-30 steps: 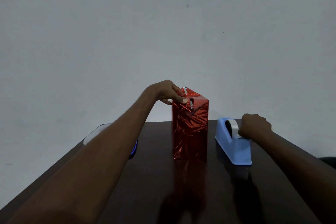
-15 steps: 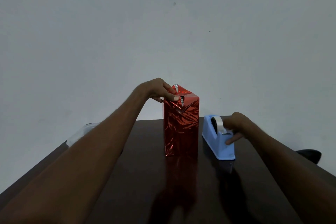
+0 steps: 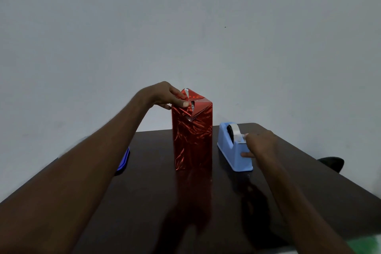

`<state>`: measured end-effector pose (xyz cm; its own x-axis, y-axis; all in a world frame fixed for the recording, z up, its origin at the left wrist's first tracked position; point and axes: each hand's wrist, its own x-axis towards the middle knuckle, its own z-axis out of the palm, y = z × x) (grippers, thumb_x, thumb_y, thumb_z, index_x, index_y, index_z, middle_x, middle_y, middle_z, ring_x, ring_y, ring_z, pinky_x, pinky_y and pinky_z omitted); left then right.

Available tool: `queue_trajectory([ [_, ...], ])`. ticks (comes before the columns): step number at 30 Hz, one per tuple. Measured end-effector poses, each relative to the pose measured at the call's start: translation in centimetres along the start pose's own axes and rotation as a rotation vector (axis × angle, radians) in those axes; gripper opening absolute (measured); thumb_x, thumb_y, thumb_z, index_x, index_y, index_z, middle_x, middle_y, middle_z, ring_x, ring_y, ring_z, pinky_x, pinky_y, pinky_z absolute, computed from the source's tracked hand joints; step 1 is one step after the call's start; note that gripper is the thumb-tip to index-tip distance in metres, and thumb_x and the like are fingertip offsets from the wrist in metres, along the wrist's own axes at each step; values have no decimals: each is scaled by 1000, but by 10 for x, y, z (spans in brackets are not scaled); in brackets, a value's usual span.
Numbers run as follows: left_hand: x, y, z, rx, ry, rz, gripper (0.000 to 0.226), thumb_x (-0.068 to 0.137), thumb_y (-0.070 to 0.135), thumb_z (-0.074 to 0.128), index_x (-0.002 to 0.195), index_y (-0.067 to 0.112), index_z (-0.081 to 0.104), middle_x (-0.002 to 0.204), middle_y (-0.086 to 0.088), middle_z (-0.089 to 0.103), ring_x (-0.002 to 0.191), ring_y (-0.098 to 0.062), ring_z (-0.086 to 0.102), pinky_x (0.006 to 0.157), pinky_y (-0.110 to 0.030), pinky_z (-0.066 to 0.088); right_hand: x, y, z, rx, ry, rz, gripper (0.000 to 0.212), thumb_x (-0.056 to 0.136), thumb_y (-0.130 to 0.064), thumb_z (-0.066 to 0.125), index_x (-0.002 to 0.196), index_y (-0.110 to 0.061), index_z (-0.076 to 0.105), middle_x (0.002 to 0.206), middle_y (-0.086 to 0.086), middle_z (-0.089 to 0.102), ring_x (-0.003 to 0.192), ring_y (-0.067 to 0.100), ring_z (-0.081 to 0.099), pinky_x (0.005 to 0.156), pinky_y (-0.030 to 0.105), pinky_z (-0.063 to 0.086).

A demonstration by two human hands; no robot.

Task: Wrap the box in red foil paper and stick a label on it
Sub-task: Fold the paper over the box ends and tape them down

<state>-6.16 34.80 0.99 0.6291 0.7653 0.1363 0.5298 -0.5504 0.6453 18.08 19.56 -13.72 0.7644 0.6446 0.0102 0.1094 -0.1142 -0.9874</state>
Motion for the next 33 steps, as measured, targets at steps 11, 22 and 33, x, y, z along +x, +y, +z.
queue_trajectory([
  [11, 0, -1, 5, -38, 6, 11, 41, 79, 27, 81, 117, 19, 72, 114, 3, 68, 105, -10, 58, 72, -21, 50, -7, 38, 12, 170, 209, -75, 40, 86, -18, 73, 48, -14, 61, 51, 2, 65, 66, 32, 71, 73, 53, 60],
  [22, -1, 0, 5, -27, 1, -2, 42, 80, 27, 79, 120, 16, 71, 114, 3, 64, 104, -11, 56, 69, -20, 49, -16, 37, 13, 216, 275, 6, 33, 81, -19, 79, 52, -14, 64, 57, 4, 68, 67, 26, 72, 72, 48, 61],
  [33, -1, 0, 5, -33, 4, -4, 44, 80, 25, 80, 122, 15, 70, 118, 1, 65, 110, -15, 56, 74, -23, 50, -29, 40, 14, 57, 305, 88, 14, 79, -8, 76, 67, -7, 68, 69, 6, 66, 62, 19, 61, 70, 41, 61],
])
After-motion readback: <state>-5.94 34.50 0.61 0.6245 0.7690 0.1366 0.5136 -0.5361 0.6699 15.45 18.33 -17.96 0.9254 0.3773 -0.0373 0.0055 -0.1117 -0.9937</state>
